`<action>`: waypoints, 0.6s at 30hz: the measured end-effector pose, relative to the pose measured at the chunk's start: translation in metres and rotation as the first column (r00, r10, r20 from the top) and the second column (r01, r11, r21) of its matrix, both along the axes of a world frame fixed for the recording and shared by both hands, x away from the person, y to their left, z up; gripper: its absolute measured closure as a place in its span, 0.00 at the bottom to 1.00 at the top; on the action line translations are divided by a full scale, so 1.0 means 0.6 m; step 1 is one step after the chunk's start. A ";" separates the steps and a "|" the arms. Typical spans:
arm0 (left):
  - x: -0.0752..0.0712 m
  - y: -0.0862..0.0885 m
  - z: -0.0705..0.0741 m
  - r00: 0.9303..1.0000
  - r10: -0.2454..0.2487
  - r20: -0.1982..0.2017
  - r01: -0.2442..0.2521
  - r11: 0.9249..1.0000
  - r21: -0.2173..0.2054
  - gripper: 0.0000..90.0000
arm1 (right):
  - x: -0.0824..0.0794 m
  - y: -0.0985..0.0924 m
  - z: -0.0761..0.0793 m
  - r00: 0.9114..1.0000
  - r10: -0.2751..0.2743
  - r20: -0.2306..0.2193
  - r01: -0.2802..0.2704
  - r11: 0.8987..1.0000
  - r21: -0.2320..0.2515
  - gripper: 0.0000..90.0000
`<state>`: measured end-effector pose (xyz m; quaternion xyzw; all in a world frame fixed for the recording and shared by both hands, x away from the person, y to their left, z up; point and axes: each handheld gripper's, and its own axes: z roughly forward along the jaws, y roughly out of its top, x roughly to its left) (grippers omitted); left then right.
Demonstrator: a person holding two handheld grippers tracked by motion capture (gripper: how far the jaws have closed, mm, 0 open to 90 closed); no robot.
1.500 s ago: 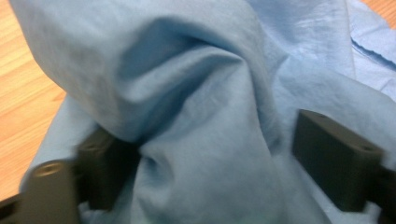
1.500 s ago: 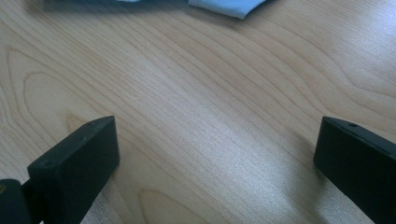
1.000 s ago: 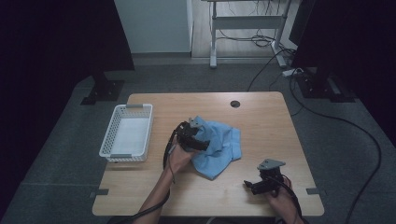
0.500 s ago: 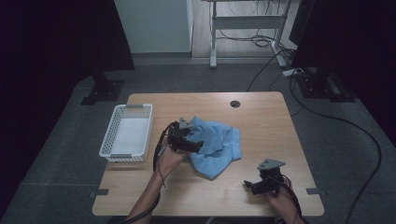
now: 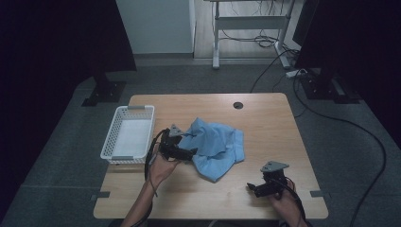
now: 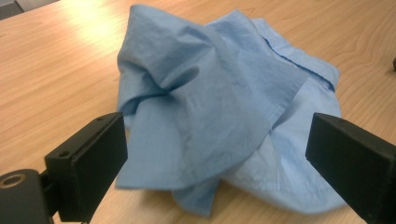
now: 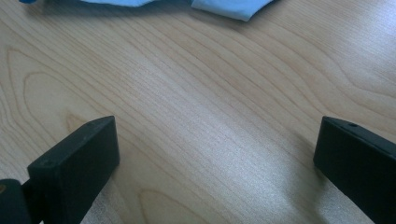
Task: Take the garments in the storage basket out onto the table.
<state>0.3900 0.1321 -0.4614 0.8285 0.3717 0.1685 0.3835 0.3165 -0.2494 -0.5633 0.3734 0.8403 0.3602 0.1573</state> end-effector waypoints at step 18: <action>-0.054 0.059 -0.078 1.000 -0.017 0.002 0.017 1.000 0.013 0.05 | 0.000 0.000 0.000 1.000 -0.003 0.000 0.003 1.000 0.000 0.00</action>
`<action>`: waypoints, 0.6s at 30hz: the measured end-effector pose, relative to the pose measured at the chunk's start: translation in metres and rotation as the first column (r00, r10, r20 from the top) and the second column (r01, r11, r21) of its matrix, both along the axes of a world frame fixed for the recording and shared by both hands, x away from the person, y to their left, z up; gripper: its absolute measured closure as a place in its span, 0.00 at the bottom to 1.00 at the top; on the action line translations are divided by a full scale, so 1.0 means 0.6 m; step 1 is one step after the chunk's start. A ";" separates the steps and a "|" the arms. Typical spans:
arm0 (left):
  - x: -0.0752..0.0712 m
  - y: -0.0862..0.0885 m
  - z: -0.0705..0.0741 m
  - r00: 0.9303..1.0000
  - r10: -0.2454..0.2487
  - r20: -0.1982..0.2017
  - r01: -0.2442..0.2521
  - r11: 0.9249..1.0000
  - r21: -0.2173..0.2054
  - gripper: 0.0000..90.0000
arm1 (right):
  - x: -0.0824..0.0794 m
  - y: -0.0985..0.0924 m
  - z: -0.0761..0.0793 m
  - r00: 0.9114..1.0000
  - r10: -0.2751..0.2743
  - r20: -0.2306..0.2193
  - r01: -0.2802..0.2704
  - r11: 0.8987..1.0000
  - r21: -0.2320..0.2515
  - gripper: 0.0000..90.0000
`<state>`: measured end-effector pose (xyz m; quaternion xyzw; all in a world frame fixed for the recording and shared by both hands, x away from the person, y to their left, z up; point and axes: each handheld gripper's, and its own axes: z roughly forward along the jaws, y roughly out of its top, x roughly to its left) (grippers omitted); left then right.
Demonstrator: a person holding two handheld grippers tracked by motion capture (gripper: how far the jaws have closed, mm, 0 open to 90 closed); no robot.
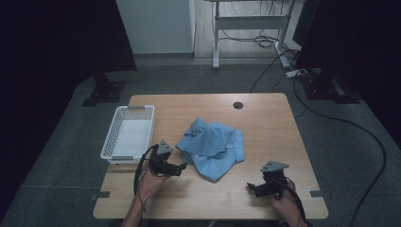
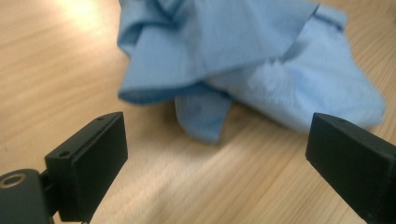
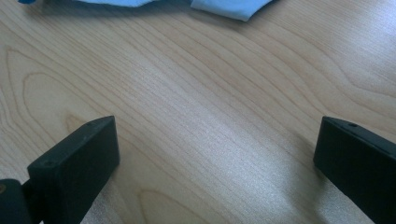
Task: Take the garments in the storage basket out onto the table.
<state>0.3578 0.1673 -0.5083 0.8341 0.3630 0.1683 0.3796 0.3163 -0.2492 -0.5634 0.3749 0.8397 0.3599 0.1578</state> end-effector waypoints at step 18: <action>-0.030 0.001 -0.079 0.999 -0.001 -0.032 0.003 0.998 0.060 0.07 | 0.000 0.000 0.000 1.000 -0.002 0.000 0.002 1.000 0.000 0.00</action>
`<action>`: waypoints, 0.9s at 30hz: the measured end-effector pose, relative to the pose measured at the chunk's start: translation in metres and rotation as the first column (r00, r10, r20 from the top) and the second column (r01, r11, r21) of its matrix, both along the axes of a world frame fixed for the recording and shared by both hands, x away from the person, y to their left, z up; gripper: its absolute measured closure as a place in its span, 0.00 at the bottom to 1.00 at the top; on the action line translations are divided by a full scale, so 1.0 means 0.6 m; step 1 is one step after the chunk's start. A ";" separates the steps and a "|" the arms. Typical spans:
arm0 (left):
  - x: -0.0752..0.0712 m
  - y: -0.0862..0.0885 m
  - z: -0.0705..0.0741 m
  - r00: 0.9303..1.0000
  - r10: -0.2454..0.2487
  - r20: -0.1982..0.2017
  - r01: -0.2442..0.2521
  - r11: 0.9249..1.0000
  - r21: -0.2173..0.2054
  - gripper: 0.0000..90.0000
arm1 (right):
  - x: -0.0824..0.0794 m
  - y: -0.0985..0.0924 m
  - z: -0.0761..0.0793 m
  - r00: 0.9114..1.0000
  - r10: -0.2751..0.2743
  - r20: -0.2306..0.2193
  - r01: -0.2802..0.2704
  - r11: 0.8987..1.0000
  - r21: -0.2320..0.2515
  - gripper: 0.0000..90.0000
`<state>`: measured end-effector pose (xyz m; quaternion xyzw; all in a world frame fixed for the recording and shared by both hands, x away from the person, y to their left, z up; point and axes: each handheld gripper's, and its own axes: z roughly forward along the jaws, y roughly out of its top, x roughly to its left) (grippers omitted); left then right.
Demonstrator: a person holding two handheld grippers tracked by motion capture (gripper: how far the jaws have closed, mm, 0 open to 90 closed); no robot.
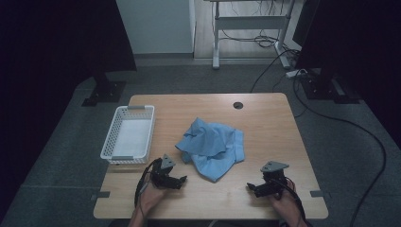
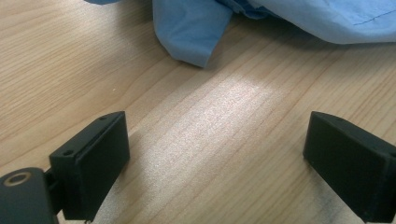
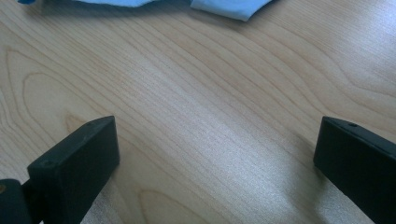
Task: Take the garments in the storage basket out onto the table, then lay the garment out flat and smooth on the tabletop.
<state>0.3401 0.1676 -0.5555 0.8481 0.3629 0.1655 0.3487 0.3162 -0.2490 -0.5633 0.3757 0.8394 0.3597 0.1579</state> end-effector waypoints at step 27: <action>0.016 0.011 0.007 1.000 0.001 -0.016 -0.002 1.000 -0.019 0.18 | -0.003 0.003 0.001 1.000 0.003 -0.001 -0.003 1.000 0.002 0.02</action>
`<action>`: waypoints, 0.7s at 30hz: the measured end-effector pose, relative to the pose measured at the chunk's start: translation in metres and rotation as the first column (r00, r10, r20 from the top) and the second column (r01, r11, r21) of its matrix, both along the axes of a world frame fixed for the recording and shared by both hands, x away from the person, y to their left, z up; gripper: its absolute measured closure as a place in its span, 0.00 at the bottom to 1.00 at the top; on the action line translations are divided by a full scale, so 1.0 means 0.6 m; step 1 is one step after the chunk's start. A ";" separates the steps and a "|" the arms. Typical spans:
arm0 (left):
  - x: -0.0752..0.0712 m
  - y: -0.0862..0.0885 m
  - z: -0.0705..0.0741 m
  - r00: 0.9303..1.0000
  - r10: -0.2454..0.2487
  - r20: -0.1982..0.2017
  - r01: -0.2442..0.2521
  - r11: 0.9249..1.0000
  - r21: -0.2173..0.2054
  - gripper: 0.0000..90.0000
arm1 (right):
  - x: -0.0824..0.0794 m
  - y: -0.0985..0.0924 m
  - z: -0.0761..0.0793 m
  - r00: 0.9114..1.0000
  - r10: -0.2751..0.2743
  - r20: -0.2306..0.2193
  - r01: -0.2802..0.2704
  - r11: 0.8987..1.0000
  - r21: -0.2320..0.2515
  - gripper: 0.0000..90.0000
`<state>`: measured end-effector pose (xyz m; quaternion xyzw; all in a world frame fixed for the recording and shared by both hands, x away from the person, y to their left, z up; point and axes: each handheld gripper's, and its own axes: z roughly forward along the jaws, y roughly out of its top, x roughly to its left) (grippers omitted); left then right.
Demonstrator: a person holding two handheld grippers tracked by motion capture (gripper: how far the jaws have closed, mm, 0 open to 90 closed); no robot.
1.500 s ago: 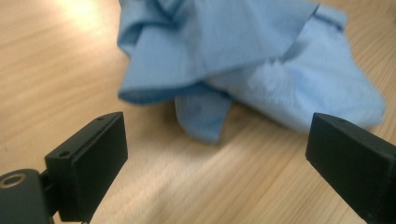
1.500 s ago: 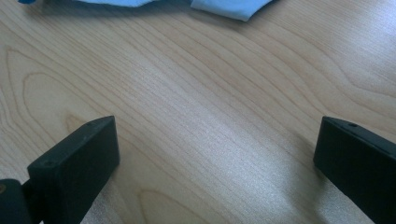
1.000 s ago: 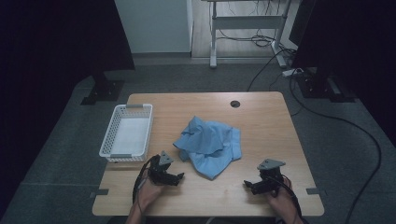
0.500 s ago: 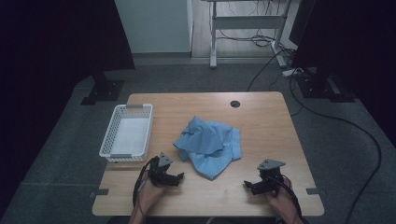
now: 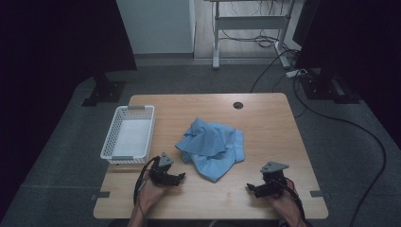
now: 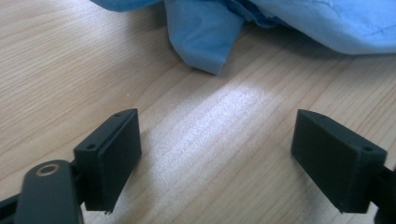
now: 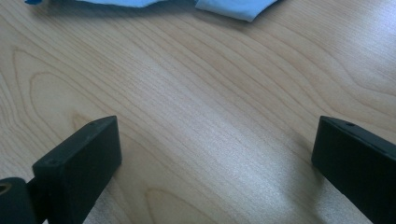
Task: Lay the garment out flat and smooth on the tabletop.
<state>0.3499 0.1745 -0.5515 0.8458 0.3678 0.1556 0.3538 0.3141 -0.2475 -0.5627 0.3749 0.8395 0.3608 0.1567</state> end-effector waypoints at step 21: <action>0.079 -0.028 0.067 0.998 0.003 0.070 -0.009 0.996 0.090 0.23 | 0.017 0.124 0.045 0.969 0.247 -0.006 -0.245 0.964 0.104 0.14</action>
